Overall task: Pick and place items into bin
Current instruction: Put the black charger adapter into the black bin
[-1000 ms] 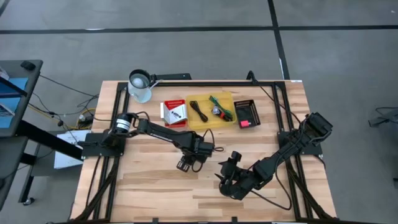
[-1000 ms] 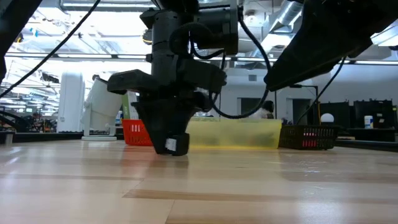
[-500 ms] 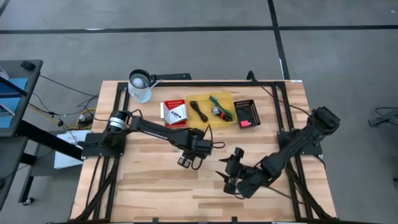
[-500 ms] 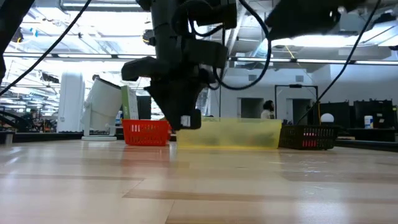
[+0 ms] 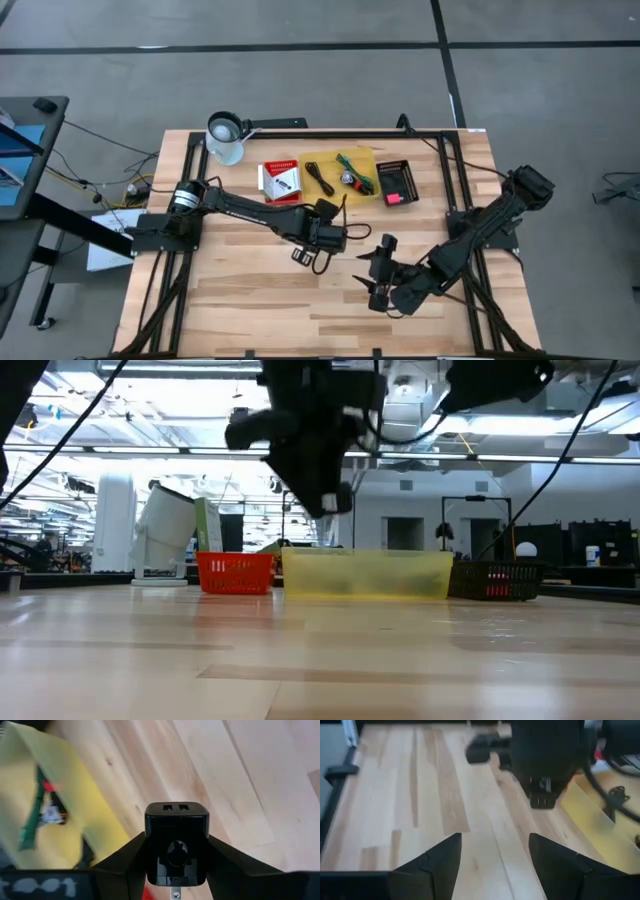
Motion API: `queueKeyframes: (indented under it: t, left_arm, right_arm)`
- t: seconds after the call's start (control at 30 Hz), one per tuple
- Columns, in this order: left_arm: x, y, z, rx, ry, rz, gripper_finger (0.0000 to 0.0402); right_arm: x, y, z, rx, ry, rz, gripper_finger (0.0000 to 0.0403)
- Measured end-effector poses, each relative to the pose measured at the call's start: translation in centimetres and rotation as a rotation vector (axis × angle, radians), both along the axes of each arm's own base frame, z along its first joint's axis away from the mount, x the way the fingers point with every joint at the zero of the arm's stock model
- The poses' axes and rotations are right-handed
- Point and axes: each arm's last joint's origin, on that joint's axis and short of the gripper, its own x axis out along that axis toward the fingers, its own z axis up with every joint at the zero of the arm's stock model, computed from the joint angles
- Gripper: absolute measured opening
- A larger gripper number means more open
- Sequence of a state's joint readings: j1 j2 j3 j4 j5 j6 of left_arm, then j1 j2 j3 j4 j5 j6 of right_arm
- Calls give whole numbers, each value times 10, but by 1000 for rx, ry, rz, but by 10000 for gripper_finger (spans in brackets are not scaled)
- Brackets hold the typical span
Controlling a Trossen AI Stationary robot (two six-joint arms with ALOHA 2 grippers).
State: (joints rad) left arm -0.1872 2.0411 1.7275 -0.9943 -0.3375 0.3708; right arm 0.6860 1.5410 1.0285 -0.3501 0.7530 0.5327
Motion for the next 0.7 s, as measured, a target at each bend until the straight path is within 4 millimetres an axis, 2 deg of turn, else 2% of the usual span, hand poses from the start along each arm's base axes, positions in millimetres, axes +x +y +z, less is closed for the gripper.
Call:
queueKeyframes:
  t: [0.23, 0.47, 0.7]
  left_arm:
    - [1, -11, 26, 57, -42, -15, 150]
    - [0, -19, 39, 103, -58, -45, 152]
    - [-4, -26, 39, 145, -45, -59, 152]
  right_arm:
    - [1, -1, -4, -63, -30, -61, 228]
    - [6, 11, -34, -304, -88, -178, 228]
    - [12, 22, -62, -419, -150, -246, 229]
